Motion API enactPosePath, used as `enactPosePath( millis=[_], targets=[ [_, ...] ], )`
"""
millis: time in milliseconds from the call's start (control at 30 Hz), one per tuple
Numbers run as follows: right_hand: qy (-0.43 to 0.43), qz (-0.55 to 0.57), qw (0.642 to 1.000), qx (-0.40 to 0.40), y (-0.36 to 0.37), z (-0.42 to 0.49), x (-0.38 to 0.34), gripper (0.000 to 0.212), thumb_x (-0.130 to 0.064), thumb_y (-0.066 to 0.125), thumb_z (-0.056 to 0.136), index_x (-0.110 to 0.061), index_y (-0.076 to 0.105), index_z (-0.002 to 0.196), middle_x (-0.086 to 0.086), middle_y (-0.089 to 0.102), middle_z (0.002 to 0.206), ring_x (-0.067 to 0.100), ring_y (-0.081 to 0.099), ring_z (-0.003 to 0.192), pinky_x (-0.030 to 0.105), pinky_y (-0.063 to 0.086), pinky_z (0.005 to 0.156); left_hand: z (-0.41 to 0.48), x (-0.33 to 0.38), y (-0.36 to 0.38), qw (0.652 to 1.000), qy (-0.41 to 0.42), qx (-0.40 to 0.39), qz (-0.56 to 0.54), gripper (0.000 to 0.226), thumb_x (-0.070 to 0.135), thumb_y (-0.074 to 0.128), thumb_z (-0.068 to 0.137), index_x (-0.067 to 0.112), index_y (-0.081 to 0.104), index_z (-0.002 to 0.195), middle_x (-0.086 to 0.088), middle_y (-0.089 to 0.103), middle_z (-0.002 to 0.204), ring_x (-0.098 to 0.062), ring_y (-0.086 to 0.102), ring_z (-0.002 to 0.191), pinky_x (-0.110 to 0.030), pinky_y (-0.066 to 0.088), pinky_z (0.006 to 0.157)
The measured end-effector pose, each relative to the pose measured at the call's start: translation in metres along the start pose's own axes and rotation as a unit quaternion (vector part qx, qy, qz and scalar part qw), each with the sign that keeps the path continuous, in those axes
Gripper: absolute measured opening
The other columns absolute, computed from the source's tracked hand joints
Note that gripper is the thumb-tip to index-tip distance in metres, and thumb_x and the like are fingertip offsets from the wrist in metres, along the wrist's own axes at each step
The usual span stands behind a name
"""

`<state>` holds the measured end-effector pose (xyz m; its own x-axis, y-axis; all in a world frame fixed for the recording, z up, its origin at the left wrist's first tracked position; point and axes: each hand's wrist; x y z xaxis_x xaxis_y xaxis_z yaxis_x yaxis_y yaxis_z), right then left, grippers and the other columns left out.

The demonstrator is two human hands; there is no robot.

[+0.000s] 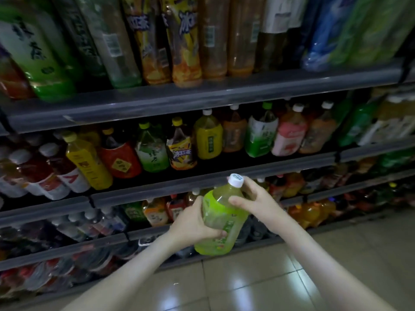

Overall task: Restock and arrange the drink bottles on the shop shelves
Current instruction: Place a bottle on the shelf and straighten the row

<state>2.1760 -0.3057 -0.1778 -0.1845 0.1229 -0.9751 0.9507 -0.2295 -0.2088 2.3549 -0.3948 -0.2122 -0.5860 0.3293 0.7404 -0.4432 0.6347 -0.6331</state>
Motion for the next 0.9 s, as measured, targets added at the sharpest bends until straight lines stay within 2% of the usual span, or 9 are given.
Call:
enactPosePath(
  millis=[100,233,333,400,533,600,700,800,900],
  targets=[
    [-0.011,-0.095,0.991,0.089,-0.046,-0.016,0.003,0.016,-0.035,0.072,0.082,-0.035,0.060,0.091,-0.002,0.053,0.094,0.012,0.053,0.089,0.023,0.041,0.073,0.002,0.033,0.035,0.999,-0.001,0.013,0.048,0.079,0.060,0.078,0.047,0.034,0.040,0.110,0.016,0.061,0.107,-0.011,0.059,0.100,-0.032,0.050,0.084],
    [0.032,-0.154,0.986,0.063,-0.101,-0.044,0.002,0.031,-0.051,0.068,0.080,-0.029,0.056,0.099,-0.006,0.065,0.089,0.006,0.060,0.080,0.022,0.043,0.065,0.010,0.087,0.084,0.998,0.003,0.031,0.051,0.074,0.056,0.079,0.052,0.031,0.039,0.109,0.014,0.059,0.106,-0.012,0.057,0.099,-0.028,0.047,0.079],
    [-0.001,-0.151,0.978,0.143,-0.139,-0.060,0.004,0.026,-0.043,0.068,0.084,-0.021,0.055,0.082,-0.008,0.061,0.073,0.006,0.054,0.065,0.014,0.038,0.054,0.020,0.125,0.117,0.996,0.023,0.036,0.072,0.071,0.056,0.078,0.052,0.031,0.038,0.105,0.014,0.058,0.105,-0.013,0.057,0.098,-0.029,0.046,0.076],
    [-0.028,-0.156,0.969,0.187,-0.160,-0.065,0.007,0.026,-0.037,0.066,0.086,-0.019,0.051,0.074,-0.007,0.054,0.061,0.006,0.046,0.055,0.016,0.033,0.049,0.029,0.145,0.136,0.997,0.033,0.032,0.064,0.074,0.056,0.079,0.051,0.030,0.038,0.108,0.014,0.058,0.108,-0.012,0.058,0.100,-0.032,0.050,0.081],
    [-0.055,-0.204,0.954,0.210,-0.192,-0.064,0.007,0.026,-0.035,0.063,0.088,-0.022,0.046,0.072,-0.006,0.051,0.055,0.008,0.046,0.053,0.026,0.036,0.052,0.049,0.174,0.143,0.996,0.060,-0.069,-0.020,0.079,0.052,0.081,0.062,0.030,0.038,0.124,0.017,0.055,0.121,-0.003,0.054,0.110,-0.030,0.049,0.092],
    [-0.057,-0.235,0.950,0.196,-0.205,-0.058,0.007,0.026,-0.036,0.062,0.088,-0.024,0.045,0.073,-0.005,0.052,0.057,0.010,0.050,0.057,0.030,0.037,0.054,0.068,0.176,0.130,0.992,0.081,-0.096,0.009,0.080,0.056,0.074,0.071,0.030,0.036,0.136,0.014,0.049,0.133,-0.003,0.049,0.120,-0.028,0.043,0.100],
    [-0.045,-0.237,0.948,0.209,-0.221,-0.042,0.014,0.025,-0.037,0.062,0.088,-0.024,0.046,0.075,-0.006,0.056,0.059,0.013,0.054,0.060,0.031,0.039,0.055,0.110,0.171,0.105,0.994,0.074,0.031,0.078,0.069,0.059,0.052,0.087,0.023,0.036,0.143,0.002,0.042,0.145,-0.012,0.044,0.129,-0.029,0.038,0.104],
    [-0.043,-0.238,0.945,0.220,-0.231,-0.022,0.018,0.025,-0.038,0.063,0.087,-0.025,0.046,0.074,-0.005,0.058,0.061,0.015,0.056,0.062,0.034,0.043,0.057,0.154,0.173,0.078,0.972,0.070,0.185,0.125,0.058,0.038,0.050,0.096,0.015,0.031,0.146,-0.009,0.038,0.147,-0.022,0.042,0.131,-0.030,0.036,0.103],
    [-0.069,-0.228,0.943,0.233,-0.241,0.001,0.018,0.026,-0.037,0.064,0.087,-0.025,0.046,0.073,-0.005,0.056,0.060,0.013,0.055,0.060,0.036,0.045,0.055,0.202,0.181,0.056,0.963,0.065,0.232,0.124,0.064,0.021,0.053,0.095,0.011,0.021,0.149,-0.015,0.030,0.150,-0.029,0.035,0.135,-0.032,0.034,0.104]
  ],
)
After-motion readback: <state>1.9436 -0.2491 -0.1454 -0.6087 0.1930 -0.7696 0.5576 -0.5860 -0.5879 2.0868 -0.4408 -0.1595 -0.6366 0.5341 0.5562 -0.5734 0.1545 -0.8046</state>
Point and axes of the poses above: each hand's wrist, its own z-axis towards the middle knuckle, its own y-axis out of the palm, x = y × z
